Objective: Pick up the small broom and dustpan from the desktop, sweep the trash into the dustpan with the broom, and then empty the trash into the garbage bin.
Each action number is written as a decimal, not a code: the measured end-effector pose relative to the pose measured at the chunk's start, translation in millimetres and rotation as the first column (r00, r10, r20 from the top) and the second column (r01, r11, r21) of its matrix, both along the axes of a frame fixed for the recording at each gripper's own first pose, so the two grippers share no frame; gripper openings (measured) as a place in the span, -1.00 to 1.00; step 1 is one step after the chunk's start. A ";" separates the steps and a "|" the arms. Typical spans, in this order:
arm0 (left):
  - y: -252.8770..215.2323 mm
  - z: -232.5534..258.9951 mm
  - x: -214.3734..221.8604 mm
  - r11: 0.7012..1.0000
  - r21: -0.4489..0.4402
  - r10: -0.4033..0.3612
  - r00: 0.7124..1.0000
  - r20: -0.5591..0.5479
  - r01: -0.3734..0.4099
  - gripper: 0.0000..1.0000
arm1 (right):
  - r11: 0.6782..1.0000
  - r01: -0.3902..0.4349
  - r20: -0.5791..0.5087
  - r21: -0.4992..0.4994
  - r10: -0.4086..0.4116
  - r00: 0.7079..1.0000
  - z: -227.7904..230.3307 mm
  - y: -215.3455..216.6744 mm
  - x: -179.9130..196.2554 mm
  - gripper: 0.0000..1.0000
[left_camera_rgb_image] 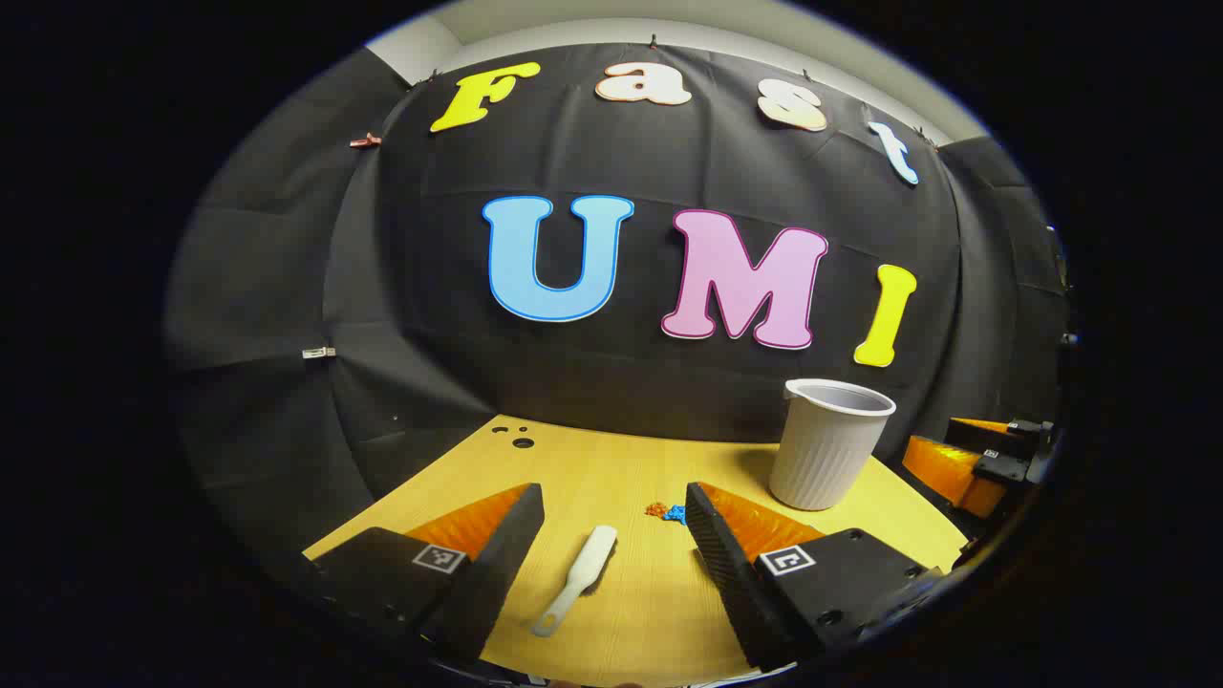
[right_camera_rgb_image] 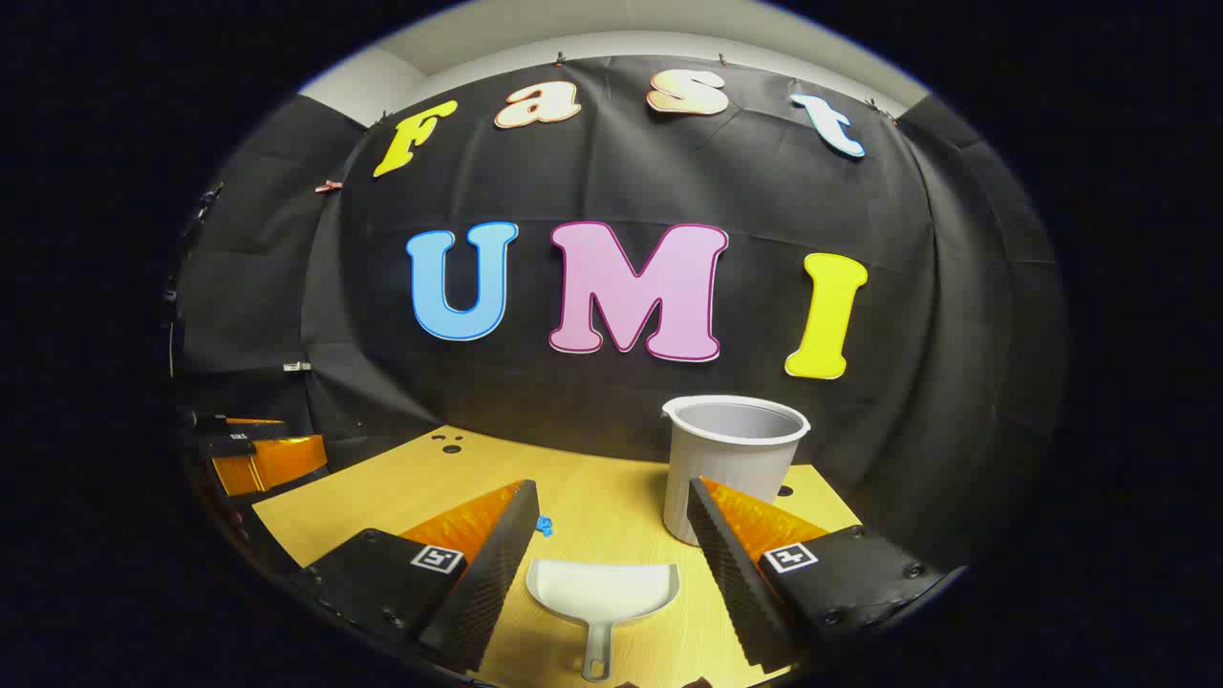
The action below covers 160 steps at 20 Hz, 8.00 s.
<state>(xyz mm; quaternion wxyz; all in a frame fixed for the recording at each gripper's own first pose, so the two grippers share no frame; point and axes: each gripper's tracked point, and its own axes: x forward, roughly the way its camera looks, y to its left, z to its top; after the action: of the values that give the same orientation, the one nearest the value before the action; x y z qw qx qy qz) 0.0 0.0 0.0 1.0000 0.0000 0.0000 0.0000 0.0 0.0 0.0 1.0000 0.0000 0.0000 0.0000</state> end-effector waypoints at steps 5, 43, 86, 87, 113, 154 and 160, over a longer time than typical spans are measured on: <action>2.0 -13.2 1.7 0.999 0.015 -0.029 0.999 -0.043 0.030 0.92 | 1.000 0.008 -0.001 0.012 -0.008 1.000 -2.6 -3.8 1.4 0.94; 59.8 -257.2 128.4 0.988 0.101 0.012 0.591 -0.807 0.118 0.92 | 0.999 -0.001 -0.337 0.054 0.019 0.941 -135.9 13.7 44.8 0.96; 69.2 -205.9 57.7 0.992 0.092 0.128 0.729 -0.673 -0.089 -0.51 | 0.992 0.091 -0.849 0.090 0.029 0.528 -316.0 8.3 26.0 0.77; 68.5 -206.8 59.4 0.991 0.099 0.132 0.728 -0.672 -0.089 -0.51 | 0.994 0.082 -0.846 0.069 0.015 0.532 -318.1 5.3 28.1 0.58; 24.9 -228.1 295.0 0.913 0.277 0.035 0.620 -0.784 0.299 -0.50 | 0.978 -0.152 -0.883 0.140 0.193 0.427 -316.2 -12.0 30.4 -0.28; -102.3 -252.2 136.6 0.661 0.182 -0.295 0.474 -0.830 0.728 -0.47 | 0.960 -0.248 -0.807 0.132 0.250 0.535 -320.1 -46.3 44.0 -0.29; -33.3 -281.1 108.5 0.825 0.136 -0.248 0.569 -0.784 0.548 -0.48 | 0.974 -0.188 -0.791 0.124 0.211 0.574 -274.6 -71.5 24.8 -0.29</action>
<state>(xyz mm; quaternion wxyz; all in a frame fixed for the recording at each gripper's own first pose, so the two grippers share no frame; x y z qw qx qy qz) 108.5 -33.3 -281.1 0.8660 0.1857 0.4034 -0.2298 24.8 -71.5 -274.6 0.8869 0.0130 0.4478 0.1125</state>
